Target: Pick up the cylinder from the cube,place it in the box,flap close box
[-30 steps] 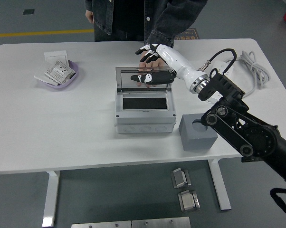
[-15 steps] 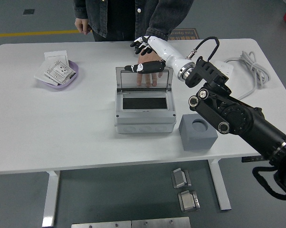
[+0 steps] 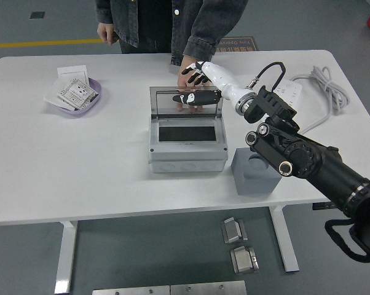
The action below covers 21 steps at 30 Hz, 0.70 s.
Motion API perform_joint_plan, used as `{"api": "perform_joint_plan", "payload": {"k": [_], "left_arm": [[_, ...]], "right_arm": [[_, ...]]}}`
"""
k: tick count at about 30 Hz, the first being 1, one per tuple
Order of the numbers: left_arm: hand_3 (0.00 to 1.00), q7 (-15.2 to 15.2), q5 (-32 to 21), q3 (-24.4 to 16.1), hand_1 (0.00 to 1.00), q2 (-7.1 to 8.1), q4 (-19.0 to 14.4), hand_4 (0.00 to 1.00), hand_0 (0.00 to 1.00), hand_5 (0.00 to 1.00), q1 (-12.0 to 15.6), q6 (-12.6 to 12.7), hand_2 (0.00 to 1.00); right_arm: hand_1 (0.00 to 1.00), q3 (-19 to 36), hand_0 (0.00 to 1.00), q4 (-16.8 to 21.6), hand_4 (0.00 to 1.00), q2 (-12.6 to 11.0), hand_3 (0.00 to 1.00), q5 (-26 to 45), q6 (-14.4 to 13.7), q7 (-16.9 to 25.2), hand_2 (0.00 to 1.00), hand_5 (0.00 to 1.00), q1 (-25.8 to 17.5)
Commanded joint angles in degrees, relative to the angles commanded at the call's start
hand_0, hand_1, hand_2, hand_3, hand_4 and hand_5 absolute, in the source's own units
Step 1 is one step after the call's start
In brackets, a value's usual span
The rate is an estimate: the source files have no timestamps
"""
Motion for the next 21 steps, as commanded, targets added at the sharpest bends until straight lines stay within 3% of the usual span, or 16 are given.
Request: {"api": "perform_joint_plan", "payload": {"k": [21], "left_arm": [[0.589,-0.3,-0.2,0.0,0.612,-0.11,0.0,0.663,0.633,0.279,0.3,0.1,0.554]], "right_arm": [[0.592,-3.6,0.654,19.7,0.998,-8.9,0.748,-1.6,-0.5,-2.3,0.649,0.523,-7.1]]}}
